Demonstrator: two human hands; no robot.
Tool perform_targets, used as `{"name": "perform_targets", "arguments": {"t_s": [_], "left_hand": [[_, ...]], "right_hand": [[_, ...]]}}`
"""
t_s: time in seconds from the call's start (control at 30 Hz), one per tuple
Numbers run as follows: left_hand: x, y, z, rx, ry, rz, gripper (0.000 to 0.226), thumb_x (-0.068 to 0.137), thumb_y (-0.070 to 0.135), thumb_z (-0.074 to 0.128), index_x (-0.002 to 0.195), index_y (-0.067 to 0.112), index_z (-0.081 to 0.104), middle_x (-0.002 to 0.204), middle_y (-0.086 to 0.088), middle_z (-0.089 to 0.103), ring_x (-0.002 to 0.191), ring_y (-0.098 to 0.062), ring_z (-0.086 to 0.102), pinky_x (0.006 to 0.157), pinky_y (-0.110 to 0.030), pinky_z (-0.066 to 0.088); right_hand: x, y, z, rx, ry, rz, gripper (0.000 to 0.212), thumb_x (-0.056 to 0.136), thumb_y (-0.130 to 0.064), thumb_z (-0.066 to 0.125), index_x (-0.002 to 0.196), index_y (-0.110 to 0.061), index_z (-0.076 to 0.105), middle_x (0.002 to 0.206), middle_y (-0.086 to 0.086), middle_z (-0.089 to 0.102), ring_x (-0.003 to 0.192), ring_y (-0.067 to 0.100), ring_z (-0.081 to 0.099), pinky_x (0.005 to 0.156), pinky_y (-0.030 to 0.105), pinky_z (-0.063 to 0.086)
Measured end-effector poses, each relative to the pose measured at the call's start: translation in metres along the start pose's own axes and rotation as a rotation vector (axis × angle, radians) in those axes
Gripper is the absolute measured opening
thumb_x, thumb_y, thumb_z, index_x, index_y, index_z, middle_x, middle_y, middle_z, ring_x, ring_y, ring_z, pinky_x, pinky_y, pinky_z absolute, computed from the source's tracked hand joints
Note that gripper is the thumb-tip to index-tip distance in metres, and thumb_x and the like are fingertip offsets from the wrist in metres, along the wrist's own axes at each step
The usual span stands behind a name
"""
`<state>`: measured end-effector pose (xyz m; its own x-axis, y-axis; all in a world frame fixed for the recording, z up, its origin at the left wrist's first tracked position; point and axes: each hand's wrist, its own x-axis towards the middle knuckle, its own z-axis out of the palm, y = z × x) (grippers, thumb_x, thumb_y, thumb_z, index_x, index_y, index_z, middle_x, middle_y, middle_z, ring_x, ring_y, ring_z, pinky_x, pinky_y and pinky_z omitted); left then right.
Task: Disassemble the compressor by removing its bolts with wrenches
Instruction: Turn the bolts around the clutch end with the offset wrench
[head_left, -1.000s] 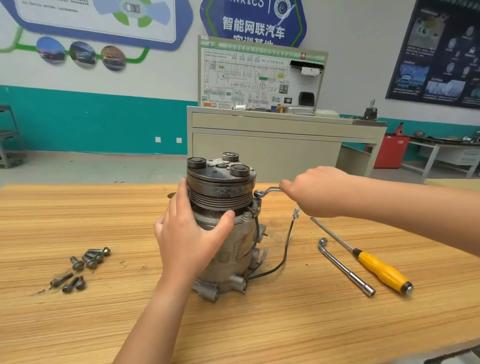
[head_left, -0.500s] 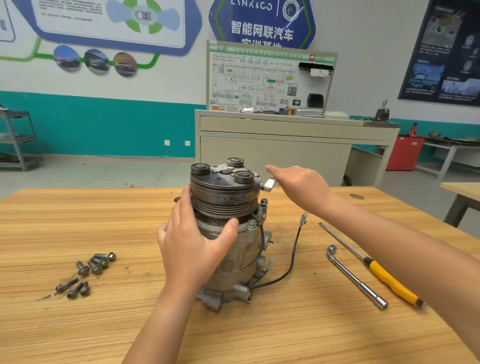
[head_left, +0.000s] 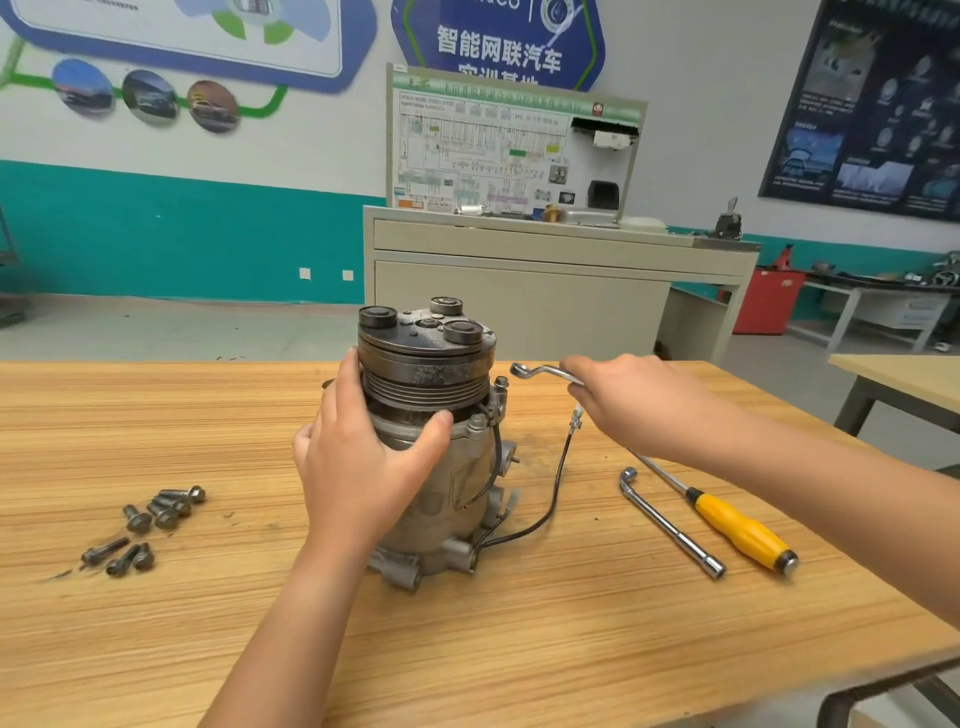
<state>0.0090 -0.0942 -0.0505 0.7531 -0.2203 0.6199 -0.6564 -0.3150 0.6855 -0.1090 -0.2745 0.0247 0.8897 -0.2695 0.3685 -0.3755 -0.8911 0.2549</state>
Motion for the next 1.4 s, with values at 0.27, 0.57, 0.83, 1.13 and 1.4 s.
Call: {"name": "perform_targets", "arguments": {"t_s": [0.27,0.57,0.83,1.13,1.4], "left_hand": [[0.0,0.0,-0.001,-0.003,-0.004,0.014,0.104,0.057,0.074,0.035,0.145,0.019,0.027,0.139,0.004,0.044,0.128,-0.013,0.039,0.105,-0.04,0.022],[0.001,-0.003,0.0,0.011,0.001,0.019,0.105,0.057,0.075,0.034,0.145,0.017,0.027,0.143,0.003,0.042,0.131,-0.013,0.037,0.105,-0.04,0.022],[0.0,-0.002,0.001,0.029,0.001,0.015,0.108,0.058,0.076,0.033,0.147,0.015,0.024,0.146,0.003,0.039,0.133,-0.013,0.034,0.107,-0.04,0.02],[0.001,-0.004,0.0,0.028,0.0,0.027,0.107,0.058,0.076,0.034,0.146,0.016,0.026,0.145,0.003,0.04,0.133,-0.012,0.034,0.107,-0.04,0.02],[0.0,-0.001,0.0,0.034,0.003,0.021,0.107,0.058,0.075,0.033,0.146,0.016,0.025,0.145,0.003,0.039,0.133,-0.012,0.034,0.107,-0.039,0.021]], "right_hand": [[0.004,-0.035,-0.012,-0.105,-0.156,0.042,0.01,0.093,-0.01,0.036,0.098,-0.011,0.045,0.063,-0.003,0.034,0.053,0.013,0.034,0.043,0.025,0.026],[0.001,-0.031,-0.025,-0.103,-0.27,0.024,0.021,0.091,-0.01,0.034,0.111,-0.012,0.04,0.067,-0.001,0.041,0.057,0.014,0.04,0.044,0.026,0.026],[-0.005,-0.029,-0.019,-0.314,-0.177,-0.074,0.027,0.094,-0.01,0.034,0.122,-0.01,0.035,0.058,-0.002,0.038,0.048,0.013,0.036,0.038,0.025,0.026],[0.008,-0.001,-0.023,-0.398,-0.195,-0.214,0.04,0.096,-0.016,0.032,0.135,-0.013,0.026,0.057,-0.003,0.038,0.048,0.012,0.035,0.042,0.024,0.026],[0.064,0.002,0.026,-0.286,0.085,-0.226,0.031,0.086,0.006,0.048,0.115,-0.005,0.05,0.103,0.009,0.063,0.096,0.026,0.06,0.101,0.045,0.034]]}}
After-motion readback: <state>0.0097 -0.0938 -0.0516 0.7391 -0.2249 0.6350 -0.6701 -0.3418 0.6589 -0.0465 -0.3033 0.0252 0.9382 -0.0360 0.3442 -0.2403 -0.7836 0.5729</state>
